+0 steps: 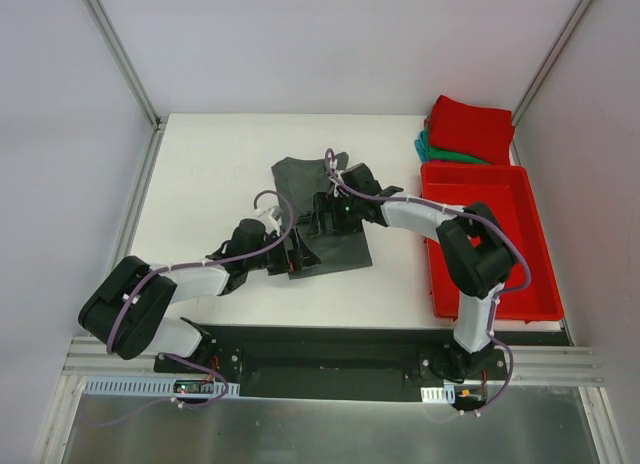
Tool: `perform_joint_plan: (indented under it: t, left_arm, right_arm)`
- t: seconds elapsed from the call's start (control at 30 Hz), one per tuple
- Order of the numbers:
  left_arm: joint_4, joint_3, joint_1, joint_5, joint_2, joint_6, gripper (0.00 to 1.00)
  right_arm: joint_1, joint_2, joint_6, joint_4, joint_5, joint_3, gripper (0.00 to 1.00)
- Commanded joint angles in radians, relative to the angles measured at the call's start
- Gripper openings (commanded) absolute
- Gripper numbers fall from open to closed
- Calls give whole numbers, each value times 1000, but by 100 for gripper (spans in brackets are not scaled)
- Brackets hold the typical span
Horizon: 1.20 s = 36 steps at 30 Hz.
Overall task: Fold and stack the t-shirts
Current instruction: Fold the folded rectangular tshirt in 1/3 of the way
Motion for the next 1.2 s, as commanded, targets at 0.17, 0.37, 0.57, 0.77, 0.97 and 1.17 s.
perform_joint_plan:
  t: [0.17,0.37,0.57,0.77,0.97,1.17]
  left_arm:
    - [-217,-84,-11,-24,-7,20,99]
    - [-220,-95,-11,-27,-10,22,99]
    - [-226,-107,-11,-16,-22,15,99]
    - [-229,-116,-11,-19,-53,15,99]
    - [-231,-116,-11,-7,-59,22,99]
    - [-229,-116,-11,-10,-57,22,99]
  right_arm:
    - [-4,100,20,21,92,125,96]
    - [-4,133,12,125,324,236,96]
    - [-14,198,26,107,459,434,96]
    - [-13,31,-66,29,226,272,96]
    - [27,-109,21,64,-1,-15,96]
    - [70,-66,47,105,11,-56,96]
